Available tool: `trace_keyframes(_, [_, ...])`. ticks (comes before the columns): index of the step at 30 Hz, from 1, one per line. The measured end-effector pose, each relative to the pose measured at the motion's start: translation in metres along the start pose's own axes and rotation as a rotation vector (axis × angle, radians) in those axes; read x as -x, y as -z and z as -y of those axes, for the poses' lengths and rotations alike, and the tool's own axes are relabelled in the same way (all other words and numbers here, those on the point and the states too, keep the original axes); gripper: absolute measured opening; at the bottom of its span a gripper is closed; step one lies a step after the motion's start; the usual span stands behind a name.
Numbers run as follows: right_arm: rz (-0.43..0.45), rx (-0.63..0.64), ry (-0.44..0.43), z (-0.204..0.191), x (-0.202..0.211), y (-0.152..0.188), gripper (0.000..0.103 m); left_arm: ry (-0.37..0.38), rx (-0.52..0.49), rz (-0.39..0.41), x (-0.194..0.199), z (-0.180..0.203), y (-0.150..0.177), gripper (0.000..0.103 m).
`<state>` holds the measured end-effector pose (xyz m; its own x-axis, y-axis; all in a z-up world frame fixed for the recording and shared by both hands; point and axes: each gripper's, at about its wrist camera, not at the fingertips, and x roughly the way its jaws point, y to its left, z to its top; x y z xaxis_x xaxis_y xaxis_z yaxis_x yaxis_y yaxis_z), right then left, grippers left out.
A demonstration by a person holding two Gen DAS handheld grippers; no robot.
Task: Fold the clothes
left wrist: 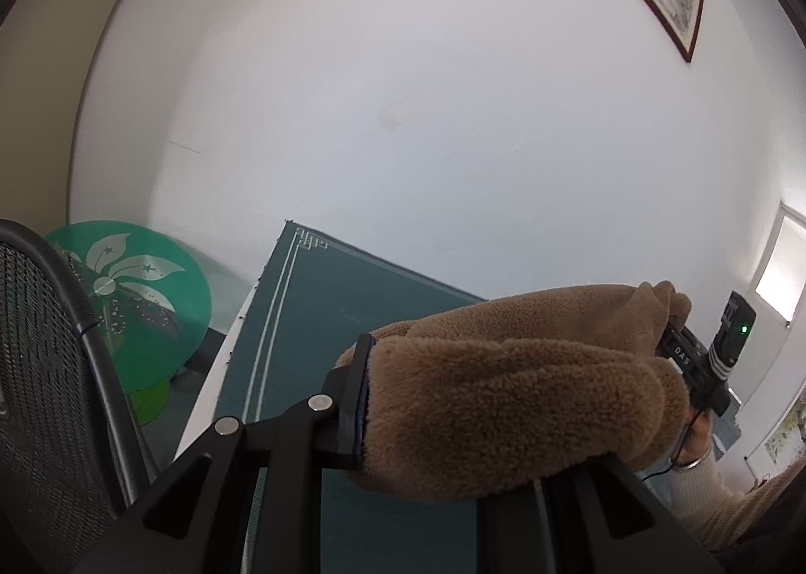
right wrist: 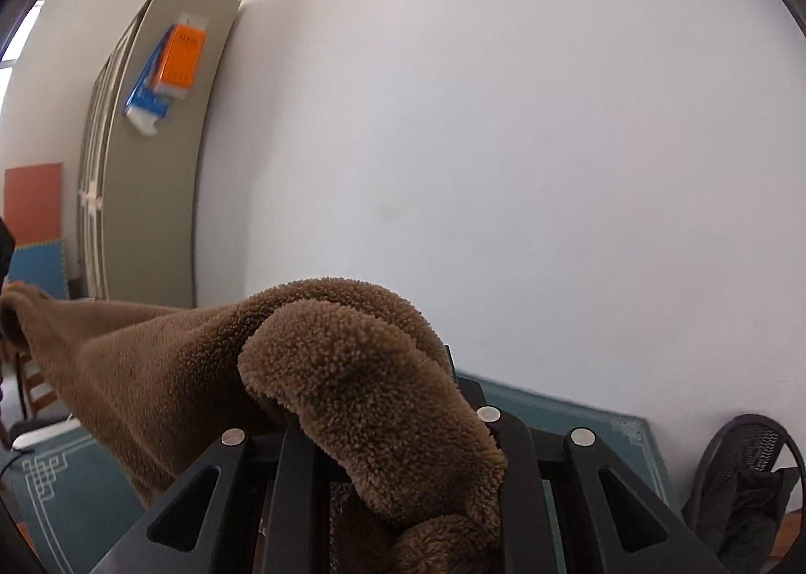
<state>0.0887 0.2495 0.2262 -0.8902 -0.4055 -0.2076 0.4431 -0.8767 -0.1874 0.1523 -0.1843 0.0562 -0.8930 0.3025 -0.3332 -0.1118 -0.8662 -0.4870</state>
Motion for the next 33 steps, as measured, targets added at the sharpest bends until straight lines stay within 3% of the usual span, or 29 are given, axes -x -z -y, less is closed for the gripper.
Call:
trace_keyframes(3, [0.051, -0.022, 0.020, -0.001, 0.004, -0.003, 0.020, 0.021, 0.010, 0.025, 0.008, 0.007, -0.002, 0.021])
trace_keyframes(8, [0.175, -0.057, 0.091, 0.013, 0.053, -0.020, 0.020, 0.057, -0.016, 0.092, 0.029, 0.033, -0.014, 0.021])
trace_keyframes(16, [0.399, -0.090, 0.208, 0.032, 0.131, -0.062, 0.020, 0.185, -0.124, 0.324, 0.091, 0.105, -0.070, 0.021])
trace_keyframes(20, [0.504, -0.073, 0.283, 0.055, 0.191, -0.083, 0.020, 0.259, -0.183, 0.442, 0.127, 0.143, -0.088, 0.021])
trace_keyframes(24, [0.593, -0.047, 0.334, 0.032, 0.203, -0.111, 0.020, 0.303, -0.237, 0.534, 0.156, 0.173, -0.103, 0.022])
trace_keyframes(26, [0.585, -0.060, 0.309, 0.020, 0.201, -0.122, 0.020, 0.321, -0.246, 0.563, 0.170, 0.185, -0.108, 0.023])
trace_keyframes(29, [0.510, -0.131, 0.213, 0.040, 0.206, -0.112, 0.020, 0.355, -0.258, 0.594, 0.186, 0.199, -0.108, 0.023])
trace_keyframes(33, [0.366, -0.211, 0.089, 0.061, 0.204, -0.089, 0.020, 0.336, -0.285, 0.566, 0.175, 0.208, -0.096, 0.023])
